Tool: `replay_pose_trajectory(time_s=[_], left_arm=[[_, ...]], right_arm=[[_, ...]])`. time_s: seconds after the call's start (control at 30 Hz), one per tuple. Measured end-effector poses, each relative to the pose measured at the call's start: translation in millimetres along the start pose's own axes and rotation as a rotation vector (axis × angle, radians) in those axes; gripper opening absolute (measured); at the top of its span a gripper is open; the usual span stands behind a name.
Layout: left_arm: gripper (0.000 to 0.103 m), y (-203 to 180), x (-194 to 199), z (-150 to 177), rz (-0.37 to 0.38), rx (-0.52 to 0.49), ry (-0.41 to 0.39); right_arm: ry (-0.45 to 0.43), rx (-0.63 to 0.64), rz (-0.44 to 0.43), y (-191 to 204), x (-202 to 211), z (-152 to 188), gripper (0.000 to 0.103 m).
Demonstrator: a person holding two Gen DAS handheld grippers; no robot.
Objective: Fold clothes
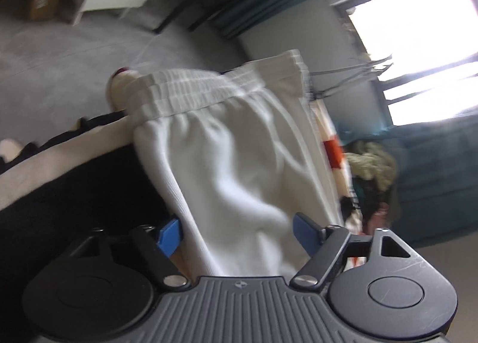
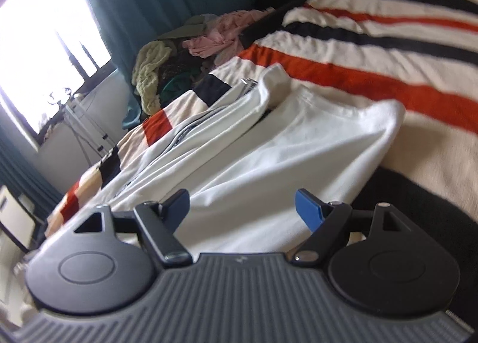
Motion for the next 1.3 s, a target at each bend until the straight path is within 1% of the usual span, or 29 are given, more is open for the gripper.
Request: replay_pose_trajectory(time_s=[0.03, 0.1, 0.13, 0.17, 0.2, 0.23, 0.27, 0.33, 0.4, 0.47, 0.53, 0.57, 0.6, 0.67, 0.7, 0.73, 0.8, 0.83, 0.87, 0.9, 0.93, 0.97, 1.03, 1.07, 1.13, 1.17, 1.23, 1.27, 1.3], left_arm=[[0.071, -1, -1, 0, -0.009, -0.015, 0.001], [0.067, 3, -10, 1, -0.028, -0.004, 0.037], [0.067, 5, -15, 2, -0.037, 0.005, 0.056], [0.066, 10, -18, 1, -0.043, 0.027, 0.068], [0.062, 14, -19, 0, -0.042, 0.052, 0.068], [0.06, 18, -20, -1, -0.039, 0.075, 0.066], [0.06, 21, -20, -3, -0.036, 0.099, 0.063], [0.061, 27, -23, -6, -0.026, 0.132, 0.061], [0.061, 27, -23, -6, -0.02, 0.122, 0.066], [0.062, 26, -22, -6, -0.004, 0.121, 0.064], [0.064, 27, -20, -6, 0.017, 0.129, 0.062], [0.064, 28, -19, -6, 0.027, 0.142, 0.059], [0.065, 31, -17, -8, 0.039, 0.163, 0.055], [0.065, 36, -14, -10, 0.057, 0.197, 0.052], [0.065, 36, -14, -11, 0.061, 0.206, 0.052], [0.065, 36, -14, -11, 0.065, 0.211, 0.051], [0.067, 37, -13, -12, 0.051, 0.21, 0.037], [0.068, 37, -13, -12, 0.04, 0.206, 0.031], [0.069, 37, -14, -13, 0.03, 0.202, 0.026], [0.069, 38, -15, -14, 0.019, 0.198, 0.02], [0.069, 38, -16, -15, 0.008, 0.194, 0.014], [0.069, 38, -18, -16, 0.002, 0.193, 0.009], [0.069, 38, -24, -18, -0.015, 0.185, -0.006], [0.067, 37, -27, -19, -0.023, 0.18, -0.014], [0.064, 36, -32, -21, -0.045, 0.164, -0.031], [0.062, 36, -33, -22, -0.055, 0.149, -0.036], [0.053, 34, -36, -25, -0.078, 0.116, -0.042], [0.042, 33, -38, -26, -0.089, 0.099, -0.045], [0.036, 33, -39, -27, -0.1, 0.083, -0.048]], right_arm=[[0.003, -0.041, 0.02, -10, -2, -1, 0.079], [0.008, -0.124, 0.06, -29, -6, -4, 0.079], [0.01, -0.165, 0.08, -38, -8, -5, 0.079], [0.013, -0.207, 0.1, -48, -10, -6, 0.079], [0.015, -0.248, 0.12, -57, -11, -7, 0.079], [0.018, -0.289, 0.14, -66, -13, -8, 0.079], [0.018, -0.332, 0.158, -76, -15, -9, 0.079], [-0.032, -0.427, 0.168, -96, -7, -9, 0.079], [-0.046, -0.489, 0.189, -111, -7, -7, 0.081], [-0.011, -0.532, 0.153, -117, -19, -3, 0.081], [0.018, -0.555, 0.071, -115, -32, -4, 0.08], [0.029, -0.557, 0.059, -113, -38, -4, 0.08], [0.035, -0.547, 0.06, -112, -43, -6, 0.08], [0.03, -0.516, 0.093, -111, -52, -10, 0.081], [0.032, -0.51, 0.102, -113, -58, -12, 0.079], [0.035, -0.503, 0.111, -116, -63, -14, 0.074], [0.045, -0.501, 0.131, -123, -76, -15, 0.065], [0.051, -0.492, 0.136, -125, -81, -14, 0.056], [0.056, -0.484, 0.139, -126, -86, -14, 0.044], [0.044, -0.48, 0.126, -127, -88, -14, 0.037], [0.031, -0.475, 0.114, -127, -90, -15, 0.028], [0.018, -0.473, 0.1, -128, -91, -16, 0.026], [-0.015, -0.494, 0.052, -129, -91, -18, 0.026], [-0.026, -0.499, 0.038, -130, -91, -19, 0.026], [-0.013, -0.51, 0.069, -134, -95, -17, 0.026], [-0.005, -0.529, 0.07, -136, -98, -15, 0.026], [0.002, -0.547, 0.068, -140, -102, -15, 0.025], [-0.001, -0.534, 0.072, -140, -104, -15, 0.023], [-0.009, -0.53, 0.071, -140, -105, -17, 0.023]])
Point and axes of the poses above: each gripper's, at about its wrist camera, not at the fingertips, and x roughly against the way its jaws point, y to its left, z to its underside, the point moved 6 cm from there along -x, roughly the way its jaws point, and after that the axes turned 2 degrees about x, right-handed, at the moved point
